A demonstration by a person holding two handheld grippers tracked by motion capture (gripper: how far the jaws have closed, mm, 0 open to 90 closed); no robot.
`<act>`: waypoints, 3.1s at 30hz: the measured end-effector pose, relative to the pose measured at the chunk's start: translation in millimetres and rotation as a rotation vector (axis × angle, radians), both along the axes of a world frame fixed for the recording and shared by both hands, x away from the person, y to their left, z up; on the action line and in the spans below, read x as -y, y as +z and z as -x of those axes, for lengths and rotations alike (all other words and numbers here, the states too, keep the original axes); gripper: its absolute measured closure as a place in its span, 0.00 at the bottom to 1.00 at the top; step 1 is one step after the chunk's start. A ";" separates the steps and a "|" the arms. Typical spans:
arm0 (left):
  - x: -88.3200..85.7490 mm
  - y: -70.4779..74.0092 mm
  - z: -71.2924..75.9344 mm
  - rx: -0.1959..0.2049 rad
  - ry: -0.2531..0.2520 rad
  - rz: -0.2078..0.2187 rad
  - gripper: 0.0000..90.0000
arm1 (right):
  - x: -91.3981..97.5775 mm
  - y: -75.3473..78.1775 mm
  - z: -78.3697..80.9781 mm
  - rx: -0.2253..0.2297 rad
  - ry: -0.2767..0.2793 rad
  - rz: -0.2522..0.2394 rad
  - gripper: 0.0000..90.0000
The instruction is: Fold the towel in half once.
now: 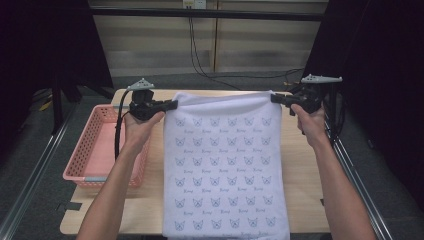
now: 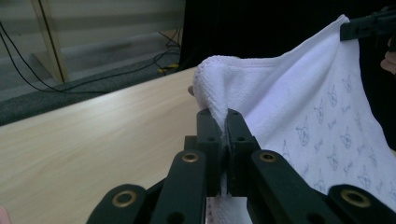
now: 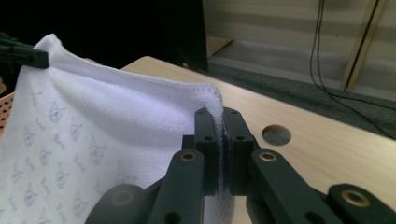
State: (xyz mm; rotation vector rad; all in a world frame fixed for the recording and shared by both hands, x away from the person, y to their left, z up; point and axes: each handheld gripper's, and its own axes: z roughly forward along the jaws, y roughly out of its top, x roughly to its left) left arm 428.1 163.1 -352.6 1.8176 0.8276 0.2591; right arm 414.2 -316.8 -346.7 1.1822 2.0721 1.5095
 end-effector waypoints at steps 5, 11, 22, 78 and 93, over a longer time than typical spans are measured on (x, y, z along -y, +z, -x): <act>-2.5 18.2 -14.1 0.028 0.025 0.051 0.97 | -3.8 24.2 -16.5 0.030 -0.034 0.000 0.97; 1.4 59.3 -19.6 0.112 0.019 0.066 0.97 | -1.1 66.0 -24.0 0.095 -0.063 -0.002 0.97; 1.0 21.5 3.9 0.034 -0.020 0.045 0.97 | 4.2 28.2 10.3 0.033 0.008 -0.025 0.97; 9.6 -145.3 149.3 -0.302 -0.110 -0.227 0.96 | -24.3 -145.1 183.0 -0.452 0.155 0.232 0.98; 36.4 -150.6 72.0 -0.293 -0.016 -0.193 0.96 | -8.4 -148.7 110.4 -0.390 0.038 0.250 0.98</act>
